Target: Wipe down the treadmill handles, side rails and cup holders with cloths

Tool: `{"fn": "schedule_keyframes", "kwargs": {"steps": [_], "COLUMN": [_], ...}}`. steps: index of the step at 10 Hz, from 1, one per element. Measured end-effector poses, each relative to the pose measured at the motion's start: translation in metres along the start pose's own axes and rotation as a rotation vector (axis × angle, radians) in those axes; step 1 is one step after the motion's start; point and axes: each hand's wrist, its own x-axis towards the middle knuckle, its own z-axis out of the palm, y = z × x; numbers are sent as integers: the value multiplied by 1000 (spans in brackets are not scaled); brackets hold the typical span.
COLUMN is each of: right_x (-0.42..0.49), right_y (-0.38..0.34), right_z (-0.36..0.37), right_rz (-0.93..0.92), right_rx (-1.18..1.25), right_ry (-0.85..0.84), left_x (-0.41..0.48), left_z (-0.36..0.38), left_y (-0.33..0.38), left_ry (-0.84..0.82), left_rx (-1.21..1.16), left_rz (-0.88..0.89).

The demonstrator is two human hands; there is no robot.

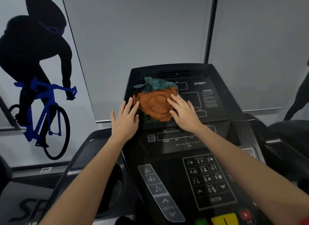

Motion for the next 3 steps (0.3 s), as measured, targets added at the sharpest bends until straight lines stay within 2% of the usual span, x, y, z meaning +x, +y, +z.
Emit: {"fn": "schedule_keyframes", "kwargs": {"steps": [2,3], "right_x": [-12,-22], "right_y": [0,0], "right_z": [-36,-64], "right_rz": [-79,-48], "right_rx": [-326,-409], "right_ry": [-192,-339], "left_x": [15,3], "left_z": [-54,-64], "left_y": [25,45], "left_ry": [-333,-364], "left_rx": [153,199], "left_rz": [-62,-38]}}
